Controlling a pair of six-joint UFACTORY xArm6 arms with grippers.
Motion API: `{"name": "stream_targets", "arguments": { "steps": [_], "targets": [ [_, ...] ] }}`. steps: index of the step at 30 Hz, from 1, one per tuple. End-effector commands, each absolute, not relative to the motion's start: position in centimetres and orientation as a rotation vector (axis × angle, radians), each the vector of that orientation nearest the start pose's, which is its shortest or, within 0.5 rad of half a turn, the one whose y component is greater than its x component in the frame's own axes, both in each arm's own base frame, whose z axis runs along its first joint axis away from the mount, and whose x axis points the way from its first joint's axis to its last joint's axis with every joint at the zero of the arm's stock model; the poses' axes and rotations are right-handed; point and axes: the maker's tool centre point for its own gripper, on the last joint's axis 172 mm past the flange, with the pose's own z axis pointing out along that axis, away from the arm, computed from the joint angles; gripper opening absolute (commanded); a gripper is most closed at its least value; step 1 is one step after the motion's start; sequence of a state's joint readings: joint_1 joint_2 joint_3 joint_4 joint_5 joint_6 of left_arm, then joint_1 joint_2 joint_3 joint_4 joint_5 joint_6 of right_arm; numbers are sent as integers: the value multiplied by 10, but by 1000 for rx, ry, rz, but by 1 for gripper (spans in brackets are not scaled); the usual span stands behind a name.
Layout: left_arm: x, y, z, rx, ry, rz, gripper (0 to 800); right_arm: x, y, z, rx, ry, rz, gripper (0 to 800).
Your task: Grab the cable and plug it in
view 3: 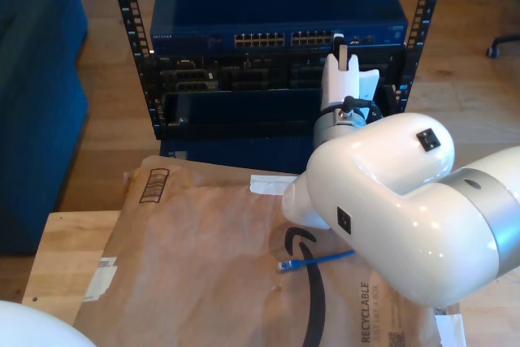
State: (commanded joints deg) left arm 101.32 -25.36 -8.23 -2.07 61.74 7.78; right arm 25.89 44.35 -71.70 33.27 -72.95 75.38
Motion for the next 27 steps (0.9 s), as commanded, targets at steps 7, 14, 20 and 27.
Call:
{"name": "stream_targets", "arguments": {
  "steps": [7, 14, 20, 27],
  "targets": [
    [-17, 120, 32, 1827, 1992, -363, 800, 679, 159, 279, -1054, 1187, -1339, 0],
    [-17, 120, 32, 1827, 1992, -363, 800, 678, 159, 277, -1056, 1189, -1337, 0],
    [-17, 120, 32, 1827, 1992, -363, 800, 673, 160, 276, -1075, 1186, -1334, 198],
    [-17, 120, 32, 1827, 1992, -363, 800, 649, 148, 288, -1113, 1200, -1331, 271]
  ]
}}
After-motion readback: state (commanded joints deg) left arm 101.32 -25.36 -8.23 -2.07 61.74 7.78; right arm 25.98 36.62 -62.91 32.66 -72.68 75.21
